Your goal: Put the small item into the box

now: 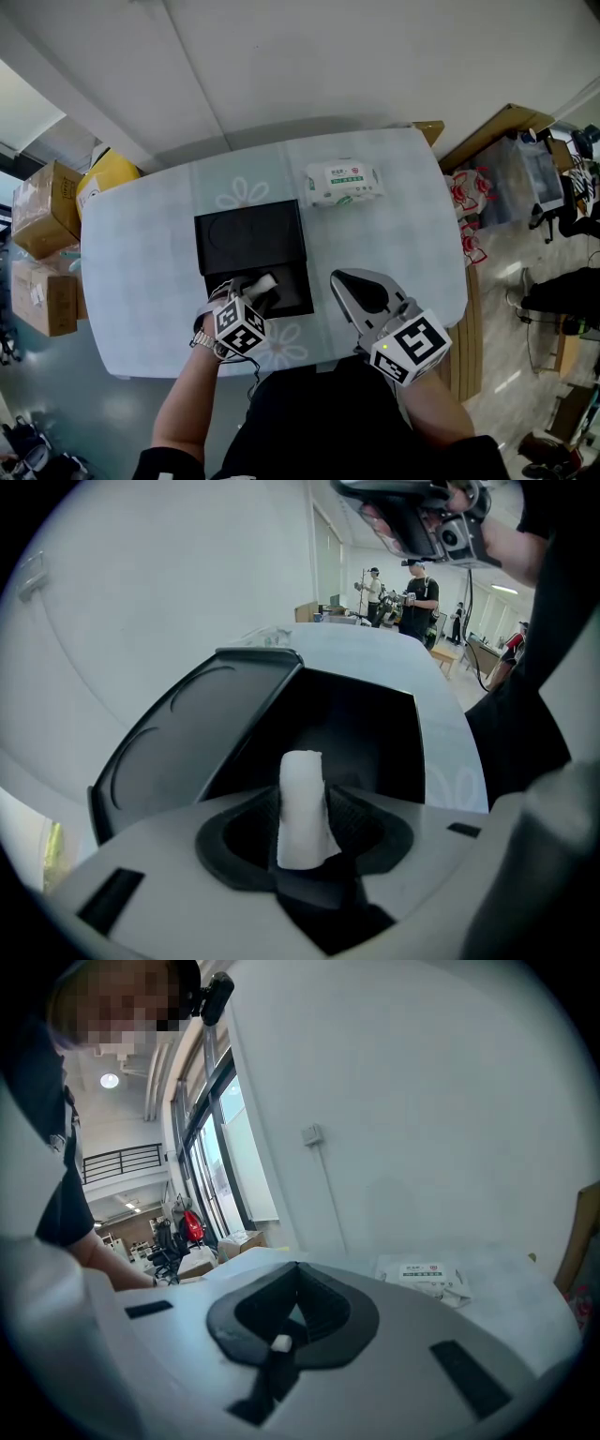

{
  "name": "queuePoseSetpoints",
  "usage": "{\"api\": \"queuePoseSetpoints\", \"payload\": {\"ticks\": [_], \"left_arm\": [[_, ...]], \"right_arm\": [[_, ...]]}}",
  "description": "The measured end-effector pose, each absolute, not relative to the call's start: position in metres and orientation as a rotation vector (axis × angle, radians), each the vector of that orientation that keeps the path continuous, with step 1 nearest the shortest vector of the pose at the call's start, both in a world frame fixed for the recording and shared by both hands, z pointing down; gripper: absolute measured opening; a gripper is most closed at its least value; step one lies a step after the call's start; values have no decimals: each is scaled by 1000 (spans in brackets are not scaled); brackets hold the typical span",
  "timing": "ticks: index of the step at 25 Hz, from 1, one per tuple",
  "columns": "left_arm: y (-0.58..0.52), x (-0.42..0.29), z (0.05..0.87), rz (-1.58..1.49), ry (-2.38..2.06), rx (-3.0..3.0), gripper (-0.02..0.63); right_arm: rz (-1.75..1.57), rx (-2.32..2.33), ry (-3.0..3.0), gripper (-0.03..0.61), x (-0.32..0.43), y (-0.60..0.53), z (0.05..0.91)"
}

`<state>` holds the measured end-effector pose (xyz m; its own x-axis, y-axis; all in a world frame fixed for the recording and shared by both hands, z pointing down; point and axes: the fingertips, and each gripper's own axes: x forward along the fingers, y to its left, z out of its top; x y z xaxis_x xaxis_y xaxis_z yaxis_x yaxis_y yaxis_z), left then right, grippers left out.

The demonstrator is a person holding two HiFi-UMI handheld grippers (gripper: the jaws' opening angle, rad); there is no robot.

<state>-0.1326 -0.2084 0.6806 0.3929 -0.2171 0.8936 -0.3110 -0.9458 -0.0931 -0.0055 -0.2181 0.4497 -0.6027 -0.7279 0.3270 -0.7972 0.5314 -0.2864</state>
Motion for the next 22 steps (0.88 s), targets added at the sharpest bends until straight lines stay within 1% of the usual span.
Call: {"api": "queuePoseSetpoints", "payload": {"ticks": [9, 14, 19, 22], "left_arm": [[-213, -133, 659, 1593, -622, 2559, 158], [-208, -130, 636, 1525, -740, 2547, 158], [-197, -122, 608, 1389, -872, 2529, 156], [-190, -112, 583, 1189, -964, 2515, 156]], "right_arm": [[599, 1263, -2640, 9, 1, -213, 442], [564, 1211, -2682, 9, 6, -207, 429], [528, 1165, -2721, 9, 15, -197, 414], [499, 1134, -2745, 9, 19, -188, 405]]}}
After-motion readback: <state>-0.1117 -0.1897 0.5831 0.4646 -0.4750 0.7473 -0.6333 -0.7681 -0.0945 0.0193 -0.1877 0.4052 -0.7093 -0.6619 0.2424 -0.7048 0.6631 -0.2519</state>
